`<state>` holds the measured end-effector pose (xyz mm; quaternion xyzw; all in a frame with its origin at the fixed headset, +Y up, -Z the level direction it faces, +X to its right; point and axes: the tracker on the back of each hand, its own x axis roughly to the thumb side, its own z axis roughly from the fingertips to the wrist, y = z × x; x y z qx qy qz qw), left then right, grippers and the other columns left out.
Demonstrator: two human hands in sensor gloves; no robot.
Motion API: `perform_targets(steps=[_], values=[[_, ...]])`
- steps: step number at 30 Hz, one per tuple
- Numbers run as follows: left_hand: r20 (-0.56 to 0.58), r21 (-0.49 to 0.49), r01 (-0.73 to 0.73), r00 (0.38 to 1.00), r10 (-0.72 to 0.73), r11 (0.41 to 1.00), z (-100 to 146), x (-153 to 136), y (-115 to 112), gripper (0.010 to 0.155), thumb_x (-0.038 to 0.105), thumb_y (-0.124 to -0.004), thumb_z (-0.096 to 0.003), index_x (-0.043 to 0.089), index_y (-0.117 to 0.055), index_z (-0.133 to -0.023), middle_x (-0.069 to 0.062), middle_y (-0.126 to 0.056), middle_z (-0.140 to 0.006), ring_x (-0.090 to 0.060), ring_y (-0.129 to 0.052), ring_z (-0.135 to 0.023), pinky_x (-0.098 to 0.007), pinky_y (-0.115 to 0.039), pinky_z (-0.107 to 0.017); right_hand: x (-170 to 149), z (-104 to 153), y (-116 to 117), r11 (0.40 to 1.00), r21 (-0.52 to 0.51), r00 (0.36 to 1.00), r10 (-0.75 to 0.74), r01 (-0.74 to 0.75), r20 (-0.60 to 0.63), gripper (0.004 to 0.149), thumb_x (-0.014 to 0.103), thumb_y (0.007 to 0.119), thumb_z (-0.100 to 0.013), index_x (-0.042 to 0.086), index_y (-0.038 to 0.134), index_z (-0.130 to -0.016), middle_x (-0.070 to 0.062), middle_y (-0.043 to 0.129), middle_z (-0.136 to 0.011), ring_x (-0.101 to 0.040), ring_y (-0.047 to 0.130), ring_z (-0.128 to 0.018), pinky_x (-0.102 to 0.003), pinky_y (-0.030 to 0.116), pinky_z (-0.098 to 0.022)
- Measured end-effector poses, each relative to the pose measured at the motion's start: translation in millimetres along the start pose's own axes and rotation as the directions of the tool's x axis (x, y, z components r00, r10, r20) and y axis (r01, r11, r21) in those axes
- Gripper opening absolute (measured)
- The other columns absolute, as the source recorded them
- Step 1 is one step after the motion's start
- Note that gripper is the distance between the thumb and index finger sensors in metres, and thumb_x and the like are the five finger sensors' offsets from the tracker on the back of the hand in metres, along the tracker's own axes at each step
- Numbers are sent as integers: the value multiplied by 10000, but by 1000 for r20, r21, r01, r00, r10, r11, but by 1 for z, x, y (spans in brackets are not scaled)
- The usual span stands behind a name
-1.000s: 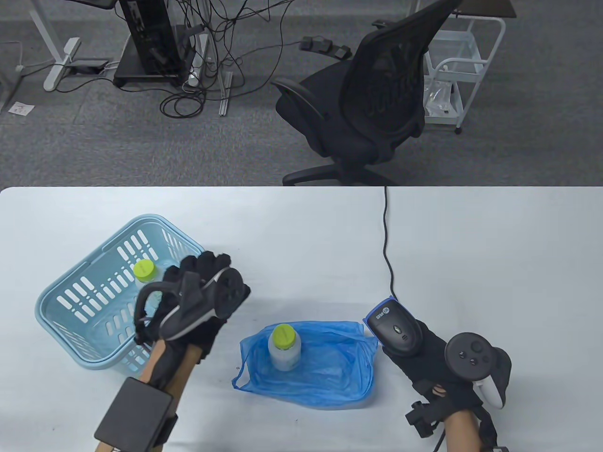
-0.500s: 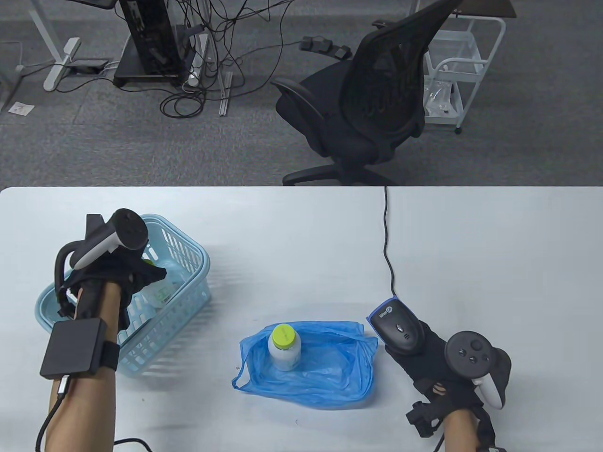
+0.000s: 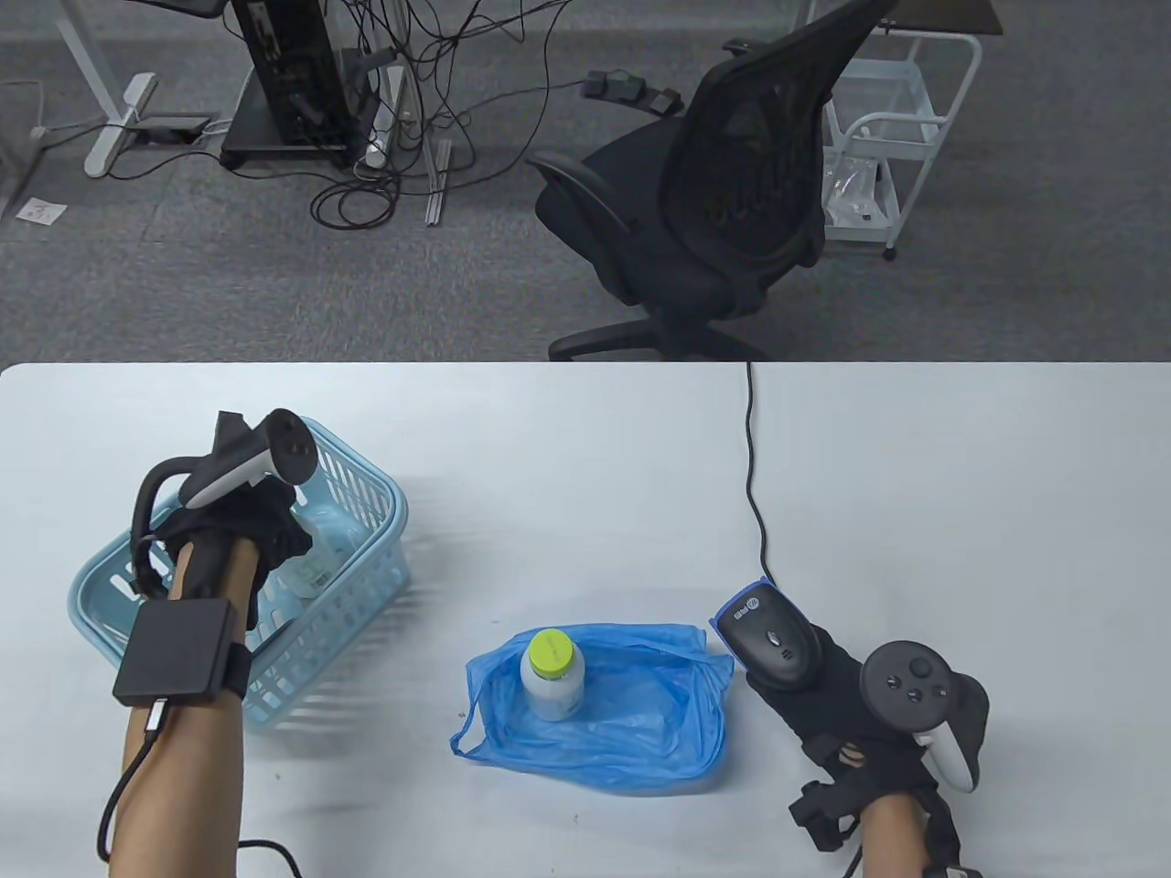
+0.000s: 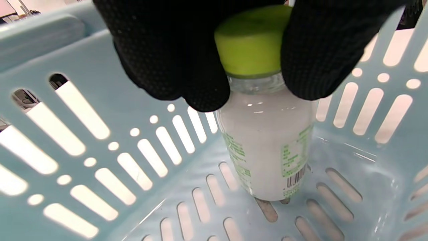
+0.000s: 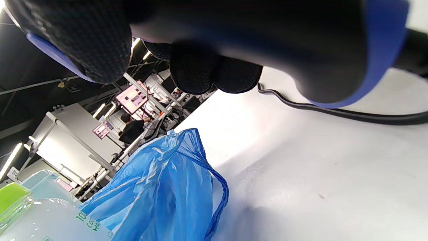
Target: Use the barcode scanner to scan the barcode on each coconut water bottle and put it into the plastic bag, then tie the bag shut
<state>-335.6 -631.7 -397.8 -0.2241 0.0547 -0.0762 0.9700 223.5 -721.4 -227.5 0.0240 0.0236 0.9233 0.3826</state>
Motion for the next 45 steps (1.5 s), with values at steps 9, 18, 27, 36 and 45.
perform_targets(steps=[9,18,27,36,45], values=[[14,180,53,998,-57,982,65,8,37,690,475,-927,-577,198,-665,-1151,-74,-773,-1117,-206,-1013,-834,-402,-914,-609,5,1,1,1000,-2,999,3,-3,45,523,472,831,-540,237,658,-974,44,869,-854,-259,910,-826,-575,688,-703],[86,410,-39,996,4,911,149,33,86,696,498,-887,-595,176,-643,-1162,-81,-770,-1108,-197,-1001,-821,-407,-899,-618,9,1,3,1000,5,996,4,-4,88,516,473,831,-541,236,668,-969,44,871,-852,-259,912,-827,-574,692,-698],[297,595,-160,954,-30,787,194,103,95,702,573,-825,-601,166,-657,-1147,-49,-814,-1033,-178,-987,-718,-447,-887,-568,10,-2,3,1000,3,992,-26,26,121,513,473,833,-540,238,674,-967,43,878,-847,-256,916,-824,-573,695,-696],[442,586,-289,897,1,757,182,189,68,690,613,-820,-592,160,-723,-1104,-38,-874,-959,-156,-1012,-630,-436,-910,-499,13,-6,5,997,42,981,-78,71,180,477,479,843,-533,265,713,-938,58,902,-814,-238,940,-793,-561,716,-687],[497,534,-323,867,19,781,180,227,59,686,610,-816,-595,158,-728,-1103,-39,-878,-960,-161,-1018,-636,-437,-914,-497,17,-8,7,992,79,966,-110,94,232,446,479,857,-527,280,749,-911,69,922,-787,-227,957,-773,-554,732,-678]])
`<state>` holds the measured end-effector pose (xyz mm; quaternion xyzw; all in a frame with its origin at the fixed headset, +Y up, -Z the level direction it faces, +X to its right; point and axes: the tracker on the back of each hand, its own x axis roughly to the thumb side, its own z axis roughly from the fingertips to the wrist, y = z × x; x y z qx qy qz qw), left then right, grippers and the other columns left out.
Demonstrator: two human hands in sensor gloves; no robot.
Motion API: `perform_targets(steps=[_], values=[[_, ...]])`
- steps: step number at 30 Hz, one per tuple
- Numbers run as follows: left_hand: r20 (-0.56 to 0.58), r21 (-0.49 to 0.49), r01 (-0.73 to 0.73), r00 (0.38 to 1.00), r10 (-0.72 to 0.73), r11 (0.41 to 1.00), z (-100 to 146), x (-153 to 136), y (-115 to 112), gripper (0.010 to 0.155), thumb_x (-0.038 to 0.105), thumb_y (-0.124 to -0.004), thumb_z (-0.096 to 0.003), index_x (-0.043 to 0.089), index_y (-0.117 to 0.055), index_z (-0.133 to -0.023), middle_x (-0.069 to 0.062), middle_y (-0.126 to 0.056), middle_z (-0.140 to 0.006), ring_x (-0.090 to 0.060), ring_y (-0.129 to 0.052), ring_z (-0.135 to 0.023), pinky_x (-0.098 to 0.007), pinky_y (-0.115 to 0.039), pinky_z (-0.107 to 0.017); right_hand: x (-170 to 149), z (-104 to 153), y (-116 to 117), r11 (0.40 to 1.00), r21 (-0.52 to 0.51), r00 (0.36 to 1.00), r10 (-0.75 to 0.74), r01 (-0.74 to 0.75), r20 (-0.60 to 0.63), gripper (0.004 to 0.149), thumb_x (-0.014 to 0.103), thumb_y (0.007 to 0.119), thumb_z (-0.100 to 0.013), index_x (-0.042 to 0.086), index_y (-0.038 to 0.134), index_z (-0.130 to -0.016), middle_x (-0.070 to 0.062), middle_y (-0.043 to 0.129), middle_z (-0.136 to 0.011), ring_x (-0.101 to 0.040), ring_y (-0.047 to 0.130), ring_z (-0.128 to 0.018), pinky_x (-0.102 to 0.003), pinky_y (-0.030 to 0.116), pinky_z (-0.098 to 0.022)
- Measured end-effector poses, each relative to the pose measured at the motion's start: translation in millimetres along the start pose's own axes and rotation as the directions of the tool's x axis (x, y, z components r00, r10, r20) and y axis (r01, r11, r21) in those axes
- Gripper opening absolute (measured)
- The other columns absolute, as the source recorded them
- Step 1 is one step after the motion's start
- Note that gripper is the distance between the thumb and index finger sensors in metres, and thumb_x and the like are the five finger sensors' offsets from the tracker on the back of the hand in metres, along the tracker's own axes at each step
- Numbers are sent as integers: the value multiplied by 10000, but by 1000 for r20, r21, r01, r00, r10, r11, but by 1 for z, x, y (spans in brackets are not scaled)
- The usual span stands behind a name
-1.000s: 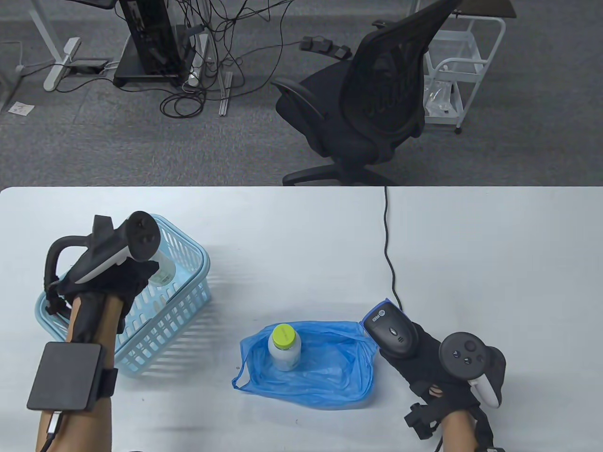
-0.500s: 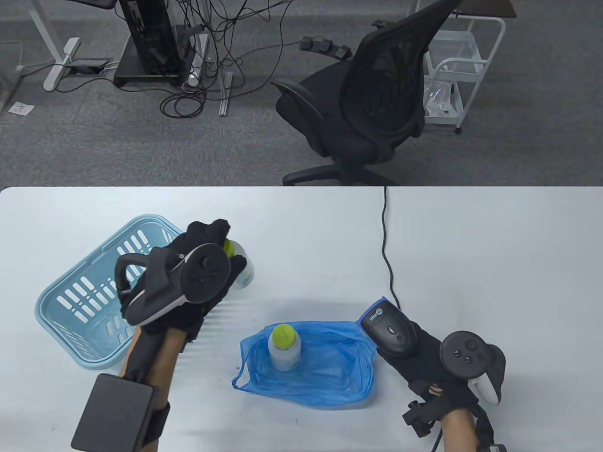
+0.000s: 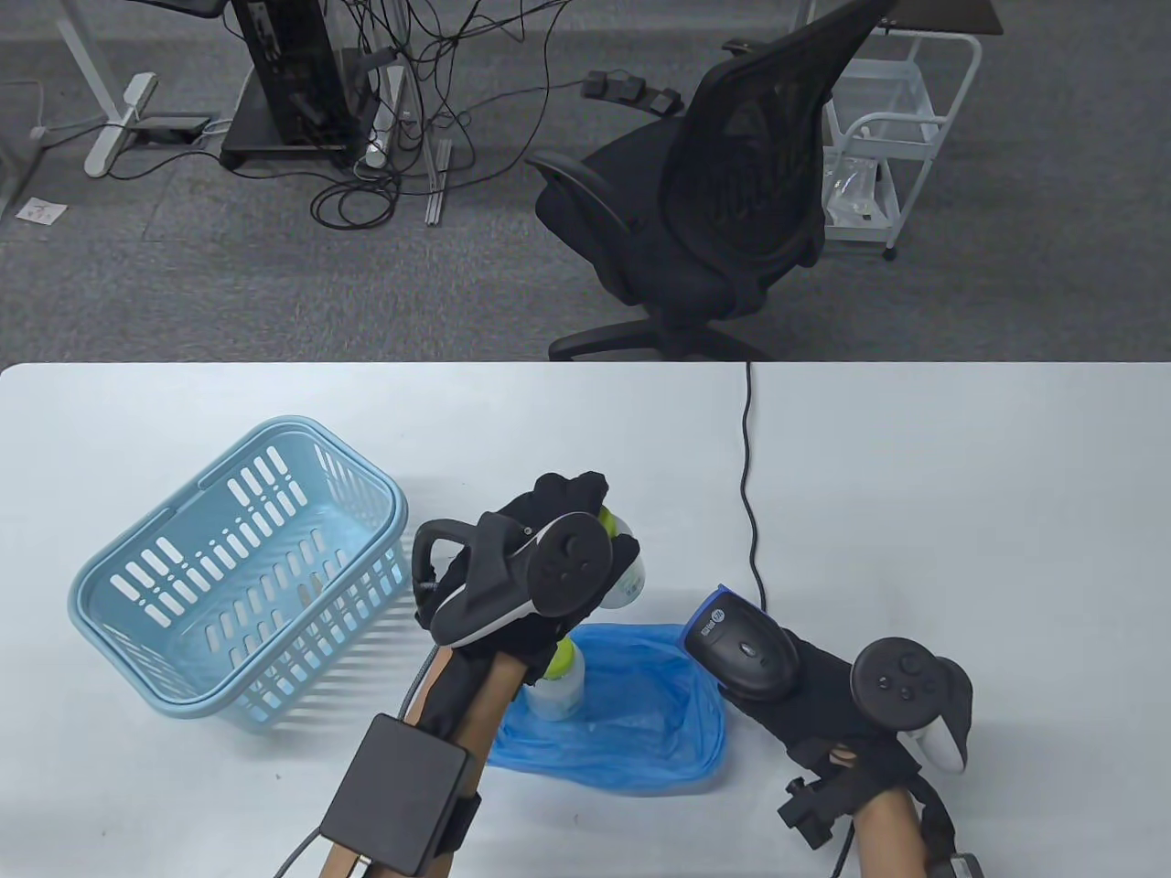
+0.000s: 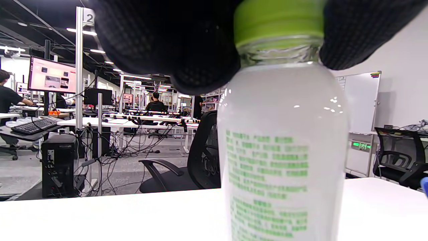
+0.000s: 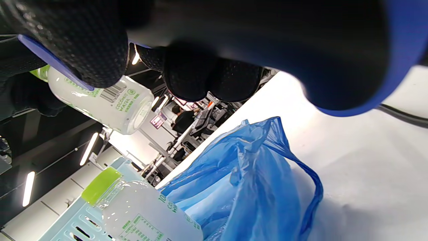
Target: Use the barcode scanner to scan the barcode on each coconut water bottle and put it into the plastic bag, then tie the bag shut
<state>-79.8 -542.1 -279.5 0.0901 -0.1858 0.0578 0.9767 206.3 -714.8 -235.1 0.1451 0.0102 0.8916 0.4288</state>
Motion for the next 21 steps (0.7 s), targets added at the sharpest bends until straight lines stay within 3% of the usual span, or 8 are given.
perform_targets(steps=[10,13,18,21], values=[[12,-22,-51,999,52,998,0,3,-3,683,604,-811,-599,147,-732,-1101,-46,-886,-954,-166,-1032,-633,-437,-926,-492,3,-1,3,999,-4,999,43,-43,24,407,463,866,-517,277,776,-868,83,931,-747,-209,967,-757,-556,736,-678],[39,-22,-47,998,47,999,3,6,-2,682,603,-814,-598,150,-730,-1101,-44,-883,-957,-167,-1030,-638,-438,-923,-496,6,1,1,997,-64,999,39,-37,30,429,471,865,-517,268,763,-881,79,933,-757,-211,969,-759,-553,739,-675],[230,-69,-10,973,25,998,14,17,-5,681,597,-829,-588,178,-711,-1111,-30,-863,-983,-174,-1014,-675,-445,-908,-527,-1,4,-5,991,-130,998,35,-40,-44,478,471,850,-528,247,722,-929,60,912,-794,-230,946,-785,-559,716,-685],[364,-178,46,931,22,983,24,29,-17,682,583,-838,-585,195,-687,-1125,-22,-841,-1018,-181,-1008,-724,-452,-901,-564,-10,5,-7,990,-142,995,10,-25,-103,490,469,845,-532,239,710,-943,51,901,-811,-243,932,-801,-566,701,-694]])
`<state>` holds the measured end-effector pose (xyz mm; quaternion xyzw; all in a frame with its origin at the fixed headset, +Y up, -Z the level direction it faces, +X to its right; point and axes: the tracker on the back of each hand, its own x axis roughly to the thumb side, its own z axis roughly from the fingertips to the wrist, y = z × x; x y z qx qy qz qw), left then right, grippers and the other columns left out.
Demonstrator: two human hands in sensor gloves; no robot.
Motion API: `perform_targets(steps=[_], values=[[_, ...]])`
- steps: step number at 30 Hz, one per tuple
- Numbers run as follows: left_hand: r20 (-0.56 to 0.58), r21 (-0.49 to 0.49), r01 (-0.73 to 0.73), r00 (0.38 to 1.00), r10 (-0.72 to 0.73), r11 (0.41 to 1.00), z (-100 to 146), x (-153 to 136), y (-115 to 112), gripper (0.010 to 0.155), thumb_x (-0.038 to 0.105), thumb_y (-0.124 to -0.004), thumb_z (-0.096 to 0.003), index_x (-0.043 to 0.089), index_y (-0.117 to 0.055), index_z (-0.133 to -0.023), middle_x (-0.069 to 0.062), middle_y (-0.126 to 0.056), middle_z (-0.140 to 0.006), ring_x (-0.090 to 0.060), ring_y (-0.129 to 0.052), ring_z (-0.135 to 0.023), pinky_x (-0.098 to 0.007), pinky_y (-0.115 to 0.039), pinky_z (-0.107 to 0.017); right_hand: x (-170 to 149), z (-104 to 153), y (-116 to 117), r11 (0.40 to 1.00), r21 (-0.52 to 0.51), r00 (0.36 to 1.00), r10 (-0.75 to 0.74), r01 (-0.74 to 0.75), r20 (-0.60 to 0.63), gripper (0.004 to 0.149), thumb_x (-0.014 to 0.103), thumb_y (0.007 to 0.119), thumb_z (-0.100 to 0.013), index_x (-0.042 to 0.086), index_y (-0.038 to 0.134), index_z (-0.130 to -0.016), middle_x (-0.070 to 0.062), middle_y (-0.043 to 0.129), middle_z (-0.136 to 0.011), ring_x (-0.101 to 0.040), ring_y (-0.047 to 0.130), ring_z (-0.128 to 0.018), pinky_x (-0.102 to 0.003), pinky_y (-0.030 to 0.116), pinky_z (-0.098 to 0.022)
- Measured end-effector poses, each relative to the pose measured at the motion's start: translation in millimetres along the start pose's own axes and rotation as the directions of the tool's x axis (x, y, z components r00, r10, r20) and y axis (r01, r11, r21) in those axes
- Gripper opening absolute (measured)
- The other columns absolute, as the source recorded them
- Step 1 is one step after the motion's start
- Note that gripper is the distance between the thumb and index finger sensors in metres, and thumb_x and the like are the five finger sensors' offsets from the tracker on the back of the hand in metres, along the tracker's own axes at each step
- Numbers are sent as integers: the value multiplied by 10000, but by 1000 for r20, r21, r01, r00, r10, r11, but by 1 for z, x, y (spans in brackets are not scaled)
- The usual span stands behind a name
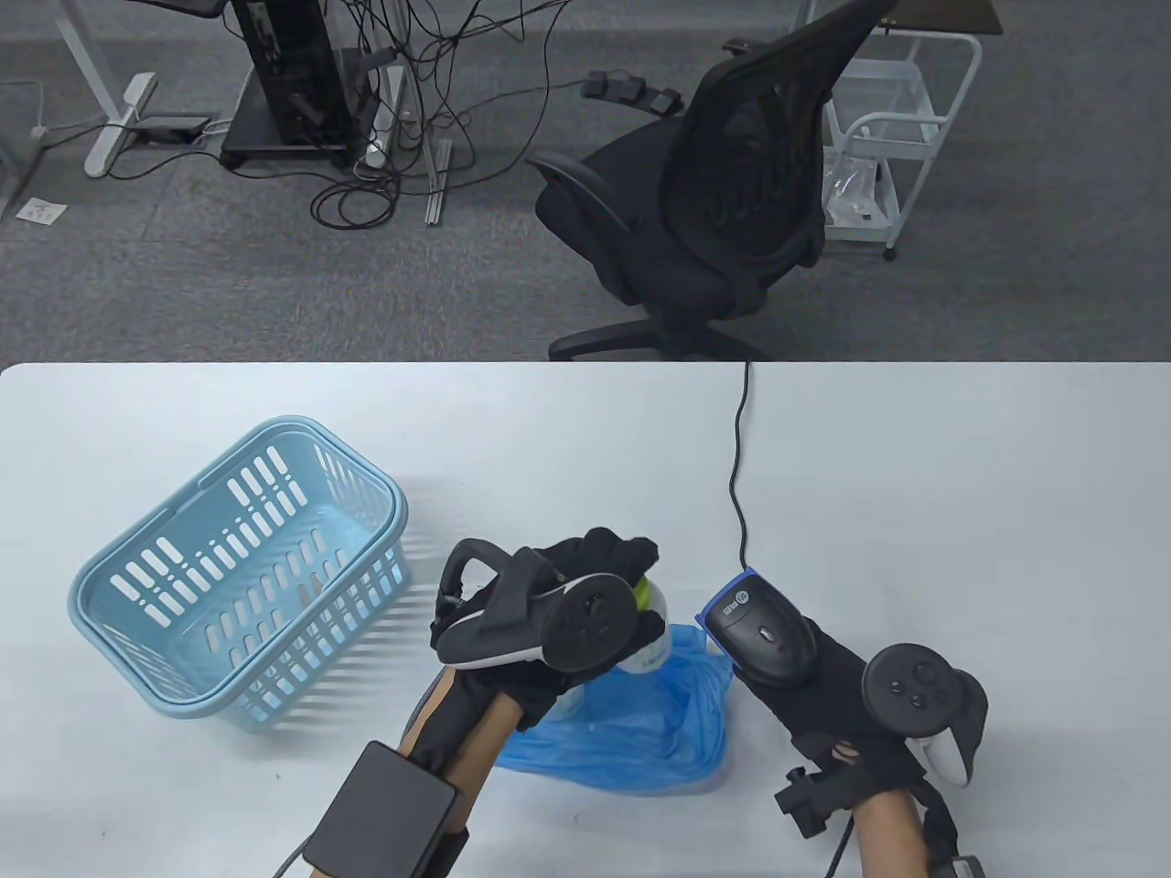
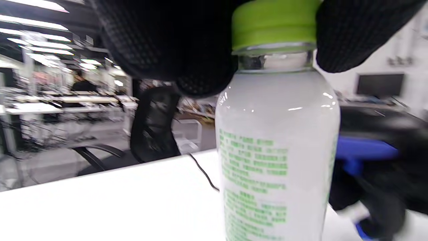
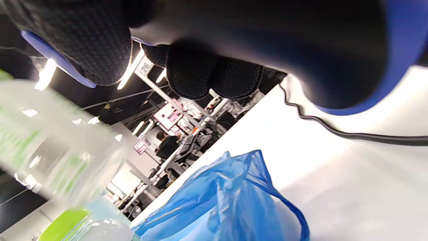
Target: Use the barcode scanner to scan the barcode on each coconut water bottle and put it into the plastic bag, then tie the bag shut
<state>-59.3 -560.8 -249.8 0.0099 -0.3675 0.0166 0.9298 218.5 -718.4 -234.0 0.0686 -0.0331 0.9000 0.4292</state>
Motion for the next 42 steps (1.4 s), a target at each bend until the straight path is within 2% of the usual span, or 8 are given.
perform_targets(steps=[5,10,21,28,30,33,36,42], values=[[93,-165,-28,995,44,986,-1,13,-29,665,531,-877,-585,210,-676,-1131,-29,-814,-1061,-215,-995,-781,-475,-883,-604,-7,0,-1,1000,0,999,4,-4,-41,501,468,843,-534,239,696,-955,48,894,-824,-249,926,-812,-569,692,-701],[96,-237,28,995,-5,971,-8,18,-58,656,502,-894,-586,219,-670,-1133,-33,-798,-1084,-226,-989,-810,-487,-872,-627,-7,-1,-1,1000,7,999,9,-8,-48,504,469,844,-532,239,696,-956,48,894,-827,-250,924,-815,-569,690,-705],[23,-243,152,988,-151,958,-23,19,-93,660,494,-884,-590,243,-639,-1149,-13,-754,-1126,-225,-953,-884,-518,-808,-687,-4,-1,-1,1000,19,998,22,-21,-57,504,469,844,-533,241,696,-957,47,893,-831,-250,923,-820,-569,688,-708],[17,-210,199,980,-200,957,-18,23,-92,723,552,-789,-606,254,-508,-1202,-3,-633,-1206,-257,-827,-1031,-562,-686,-767,-4,-1,-1,999,22,998,26,-25,-56,504,471,843,-532,241,698,-957,45,892,-834,-251,922,-821,-570,687,-707],[-17,-177,139,989,-144,974,-9,20,-83,757,582,-739,-615,247,-441,-1225,-20,-542,-1250,-302,-722,-1109,-602,-597,-796,-4,0,-1,999,21,998,26,-24,-55,499,471,842,-533,240,703,-954,47,891,-835,-252,921,-821,-570,688,-706],[-66,-51,55,996,-58,997,10,14,-69,748,584,-716,-627,251,-433,-1233,-39,-476,-1282,-341,-626,-1162,-633,-530,-807,-4,1,-1,999,18,998,31,-30,-54,499,471,841,-533,241,704,-954,45,890,-838,-253,921,-821,-570,689,-703],[-150,20,76,986,-72,997,33,-2,-57,743,598,-699,-632,273,-424,-1241,-34,-421,-1308,-374,-495,-1206,-654,-477,-813,-5,1,2,999,29,997,43,-41,-59,502,470,840,-534,239,699,-957,42,887,-841,-254,920,-822,-571,687,-703],[-387,25,-11,922,20,1000,83,-56,-65,779,605,-665,-645,259,-337,-1261,-56,-261,-1331,-418,-299,-1222,-682,-353,-813,0,0,6,998,31,997,64,-62,-36,524,471,832,-537,222,676,-971,38,878,-847,-261,914,-824,-574,688,-697]])
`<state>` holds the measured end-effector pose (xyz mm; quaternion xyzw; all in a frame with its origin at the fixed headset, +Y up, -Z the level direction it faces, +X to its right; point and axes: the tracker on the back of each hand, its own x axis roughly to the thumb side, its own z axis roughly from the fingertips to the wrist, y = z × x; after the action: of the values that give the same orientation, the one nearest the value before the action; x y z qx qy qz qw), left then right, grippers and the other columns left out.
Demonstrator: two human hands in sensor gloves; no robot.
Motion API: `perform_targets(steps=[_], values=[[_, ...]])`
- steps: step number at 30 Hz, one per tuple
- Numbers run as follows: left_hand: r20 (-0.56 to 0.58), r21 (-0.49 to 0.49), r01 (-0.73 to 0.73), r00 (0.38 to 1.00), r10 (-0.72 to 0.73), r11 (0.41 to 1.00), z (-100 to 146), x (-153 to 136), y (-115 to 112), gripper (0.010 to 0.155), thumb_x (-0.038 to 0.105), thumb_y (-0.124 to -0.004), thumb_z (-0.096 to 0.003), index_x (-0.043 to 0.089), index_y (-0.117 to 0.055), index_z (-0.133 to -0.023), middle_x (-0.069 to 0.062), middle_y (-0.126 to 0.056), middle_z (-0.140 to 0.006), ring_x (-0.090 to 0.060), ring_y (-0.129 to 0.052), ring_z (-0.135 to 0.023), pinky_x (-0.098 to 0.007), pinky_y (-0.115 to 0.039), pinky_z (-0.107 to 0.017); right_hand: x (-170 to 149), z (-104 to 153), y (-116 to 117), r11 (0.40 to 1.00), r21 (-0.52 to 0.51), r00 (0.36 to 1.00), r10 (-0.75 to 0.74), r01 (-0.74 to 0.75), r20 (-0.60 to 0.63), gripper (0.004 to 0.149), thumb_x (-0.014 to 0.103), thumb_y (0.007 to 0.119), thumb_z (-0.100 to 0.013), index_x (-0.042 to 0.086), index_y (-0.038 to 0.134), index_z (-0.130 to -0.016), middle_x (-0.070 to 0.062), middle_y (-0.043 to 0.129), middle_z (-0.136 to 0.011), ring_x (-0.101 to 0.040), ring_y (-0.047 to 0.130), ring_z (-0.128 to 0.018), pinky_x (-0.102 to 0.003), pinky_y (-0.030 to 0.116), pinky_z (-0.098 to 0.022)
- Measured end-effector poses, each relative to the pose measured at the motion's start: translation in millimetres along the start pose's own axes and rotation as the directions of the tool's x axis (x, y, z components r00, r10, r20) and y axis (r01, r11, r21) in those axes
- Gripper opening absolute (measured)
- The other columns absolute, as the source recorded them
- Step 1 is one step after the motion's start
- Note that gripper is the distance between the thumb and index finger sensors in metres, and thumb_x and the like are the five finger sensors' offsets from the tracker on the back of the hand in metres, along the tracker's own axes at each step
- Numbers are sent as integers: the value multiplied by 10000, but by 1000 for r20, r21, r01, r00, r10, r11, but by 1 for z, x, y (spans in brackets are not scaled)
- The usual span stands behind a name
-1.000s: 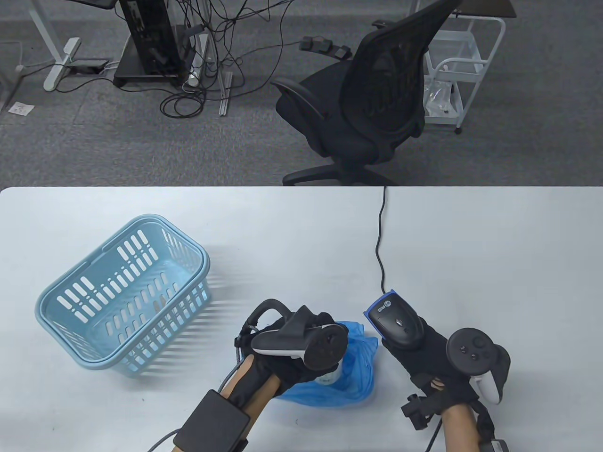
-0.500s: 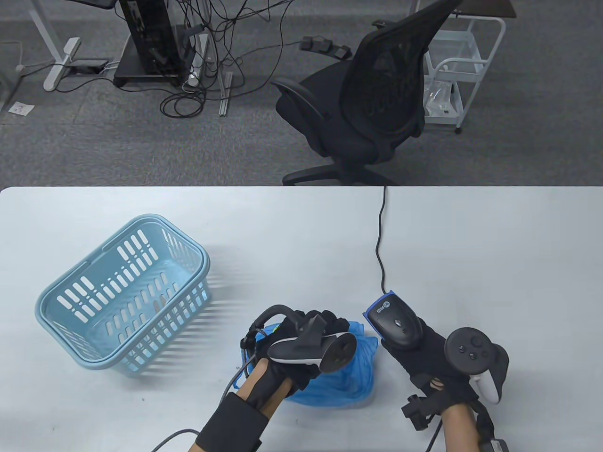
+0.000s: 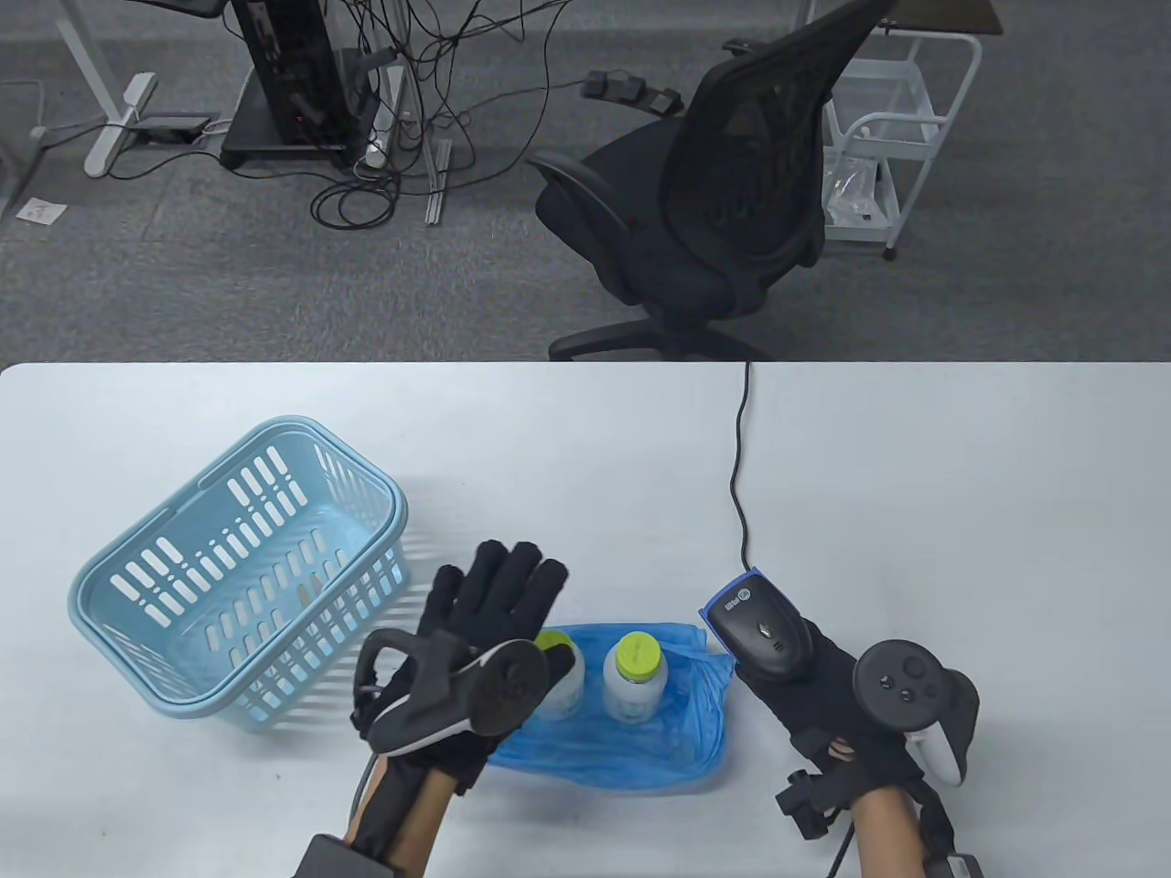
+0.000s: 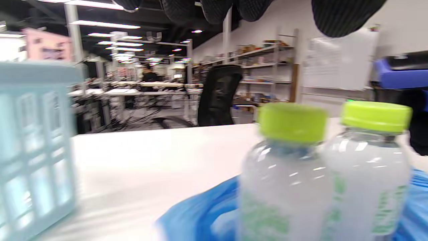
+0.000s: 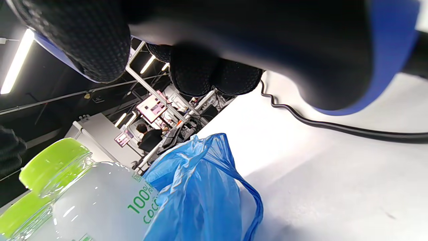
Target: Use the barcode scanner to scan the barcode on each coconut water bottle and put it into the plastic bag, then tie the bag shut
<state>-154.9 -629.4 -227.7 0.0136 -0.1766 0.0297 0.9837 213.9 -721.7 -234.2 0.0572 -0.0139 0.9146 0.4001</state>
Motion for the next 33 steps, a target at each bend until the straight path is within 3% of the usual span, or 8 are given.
perform_targets(steps=[4,9,11,14,17,22,25,33], values=[[-101,-31,-50,994,46,998,17,-28,-21,793,609,-649,-651,255,-296,-1267,-68,-221,-1333,-427,-237,-1223,-685,-328,-810,2,-3,3,1000,2,1000,3,-3,-1,529,470,829,-540,216,668,-976,33,872,-852,-263,909,-830,-576,684,-697],[-128,-18,-53,991,51,998,22,-37,-55,793,610,-647,-648,256,-291,-1263,-67,-209,-1328,-422,-223,-1216,-679,-335,-809,3,-4,7,1000,10,1000,17,-17,-3,543,467,823,-543,206,648,-986,27,860,-861,-270,903,-831,-579,680,-695],[-147,-68,-46,989,36,997,22,-40,-59,798,611,-642,-648,254,-278,-1262,-67,-199,-1327,-418,-214,-1216,-676,-331,-811,4,-2,9,1000,0,1000,25,-25,6,547,466,820,-543,199,642,-987,23,855,-862,-273,902,-827,-580,684,-687],[-160,-44,2,987,-9,999,26,-44,-61,798,611,-640,-646,248,-282,-1260,-68,-206,-1324,-414,-220,-1215,-673,-340,-810,7,1,10,1000,-19,1000,9,-9,-5,556,465,817,-545,195,629,-993,22,849,-867,-275,899,-828,-582,682,-687],[-163,-66,-5,987,-5,998,32,-42,-66,799,611,-640,-644,247,-281,-1259,-69,-201,-1323,-415,-216,-1213,-671,-340,-810,11,-5,7,997,-78,996,0,-7,-88,575,457,814,-551,167,611,-1004,1,839,-873,-298,887,-835,-596,668,-685],[-167,-57,11,986,-20,998,38,-40,-63,805,616,-636,-642,245,-271,-1257,-70,-194,-1320,-415,-210,-1209,-668,-342,-810,11,-27,-17,985,-170,963,-65,20,-261,603,452,779,-563,118,565,-1017,-35,803,-899,-335,848,-862,-617,636,-696],[-163,-48,13,986,-20,999,40,-39,-61,806,616,-637,-642,244,-271,-1256,-71,-194,-1319,-412,-210,-1209,-665,-347,-810,1,-49,-32,980,-180,943,25,-89,-332,594,459,769,-565,135,560,-1017,-30,793,-905,-330,844,-867,-613,633,-703],[-212,-94,51,975,-70,994,40,-42,-66,810,617,-641,-640,239,-273,-1255,-73,-197,-1317,-414,-210,-1207,-667,-343,-809,-51,-108,-41,965,-89,810,155,-246,-565,596,483,766,-559,149,575,-1014,-11,804,-907,-312,845,-887,-599,622,-740]])
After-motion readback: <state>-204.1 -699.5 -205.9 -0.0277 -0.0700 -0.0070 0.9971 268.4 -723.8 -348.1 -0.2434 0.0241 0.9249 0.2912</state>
